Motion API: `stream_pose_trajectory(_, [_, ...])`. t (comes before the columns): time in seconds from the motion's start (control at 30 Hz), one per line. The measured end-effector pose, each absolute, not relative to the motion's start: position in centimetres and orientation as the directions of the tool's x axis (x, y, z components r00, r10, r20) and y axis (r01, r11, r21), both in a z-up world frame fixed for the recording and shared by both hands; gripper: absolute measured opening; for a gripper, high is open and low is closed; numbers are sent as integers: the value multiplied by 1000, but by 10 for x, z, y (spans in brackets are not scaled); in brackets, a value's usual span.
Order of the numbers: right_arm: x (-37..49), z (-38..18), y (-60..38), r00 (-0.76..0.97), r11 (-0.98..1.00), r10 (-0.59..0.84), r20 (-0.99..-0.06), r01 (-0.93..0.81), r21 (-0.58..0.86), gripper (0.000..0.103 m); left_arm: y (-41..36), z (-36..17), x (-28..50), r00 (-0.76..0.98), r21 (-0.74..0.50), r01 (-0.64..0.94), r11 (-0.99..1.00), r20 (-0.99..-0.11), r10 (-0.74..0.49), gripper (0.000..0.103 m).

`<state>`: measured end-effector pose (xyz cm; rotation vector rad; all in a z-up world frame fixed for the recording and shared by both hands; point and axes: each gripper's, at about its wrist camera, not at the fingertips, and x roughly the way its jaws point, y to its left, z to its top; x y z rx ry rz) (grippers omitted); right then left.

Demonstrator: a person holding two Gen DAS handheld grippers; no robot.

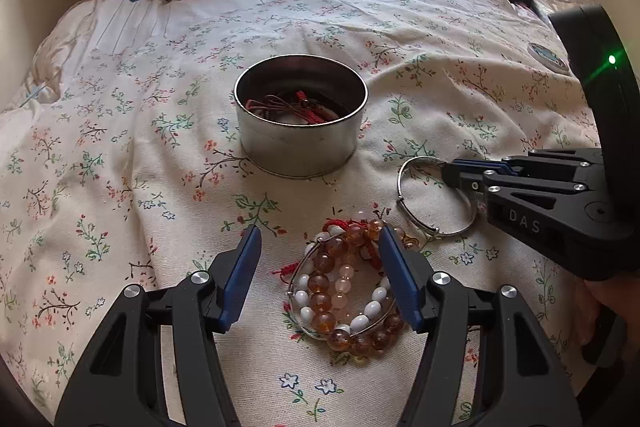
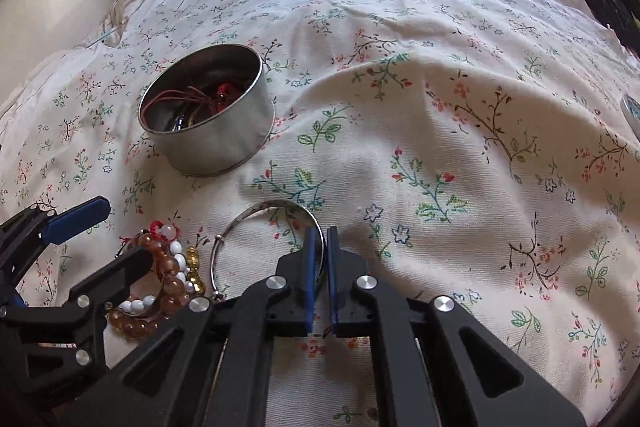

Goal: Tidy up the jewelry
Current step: 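Grasp the brown-and-white beaded bracelet with the left tool while the right tool grasps the silver bangle, then lift both held bracelets toward the silver tin with both tools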

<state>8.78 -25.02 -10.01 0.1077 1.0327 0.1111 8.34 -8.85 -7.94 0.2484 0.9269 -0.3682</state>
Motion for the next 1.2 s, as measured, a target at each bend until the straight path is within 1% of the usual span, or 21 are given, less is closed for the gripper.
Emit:
stream_pose_trajectory(0.03, [89,-102,-248,501,990,141,-854,-47,136,6,-90,-81,82,540,56,421,905,-817,-200,58])
stream_pose_trajectory(0.1, [90,-105,-247,493,990,140,-859,-51,133,6,-94,-82,80,530,58,443,895,-822,-209,41])
stream_pose_trajectory(0.13, [90,-105,-248,493,989,144,-858,-53,136,6,-95,-83,80,524,61,450,891,-826,-208,21])
stream_pose_trajectory(0.17, [90,-104,-248,492,988,150,-857,-55,141,6,-96,-84,79,522,70,454,888,-829,-201,15])
stream_pose_trajectory(0.2, [90,-104,-248,493,987,156,-856,-56,148,6,-96,-84,78,526,74,457,887,-827,-201,14])
stream_pose_trajectory(0.23, [90,-104,-249,495,986,166,-853,-58,159,6,-95,-82,77,531,72,458,886,-822,-208,10])
stream_pose_trajectory(0.27, [90,-103,-250,496,983,181,-849,-58,175,6,-94,-79,76,538,66,456,888,-815,-216,2])
stream_pose_trajectory(0.5, [90,-103,-251,492,978,199,-847,-53,199,6,-75,-68,80,528,-58,417,907,-797,-294,2])
stream_pose_trajectory(0.63, [92,-105,-250,487,980,195,-851,-52,194,6,-79,-72,82,517,-45,429,902,-807,-286,3])
stream_pose_trajectory(0.7, [92,-105,-250,486,979,196,-852,-53,195,6,-80,-72,82,521,-33,435,900,-806,-282,10])
stream_pose_trajectory(0.77, [93,-106,-250,485,979,198,-852,-53,197,6,-82,-70,81,532,-30,440,897,-796,-287,43])
stream_pose_trajectory(0.8, [93,-106,-250,485,979,198,-852,-53,197,6,-82,-68,80,545,-24,444,896,-787,-291,47])
stream_pose_trajectory(0.83, [93,-106,-250,484,979,198,-852,-53,198,6,-83,-67,79,550,-22,449,893,-781,-296,49])
stream_pose_trajectory(0.97, [93,-106,-250,484,979,198,-852,-53,197,6,-89,-77,85,521,-8,463,886,-807,-279,49])
stream_pose_trajectory(1.0, [93,-106,-250,484,979,199,-852,-53,198,6,-91,-79,86,513,-6,470,883,-812,-278,46])
stream_pose_trajectory(1.03, [94,-106,-250,483,979,200,-853,-53,199,6,-93,-82,87,503,-3,475,880,-820,-274,24])
stream_pose_trajectory(1.07, [94,-107,-250,483,978,200,-853,-52,200,6,-94,-84,87,497,12,477,879,-828,-258,12])
stream_pose_trajectory(1.13, [94,-107,-250,482,978,201,-853,-52,201,6,-97,-83,82,502,33,493,869,-826,-254,10])
stream_pose_trajectory(1.2, [93,-108,-250,483,978,204,-852,-52,204,6,-95,-77,77,514,17,495,869,-812,-277,10])
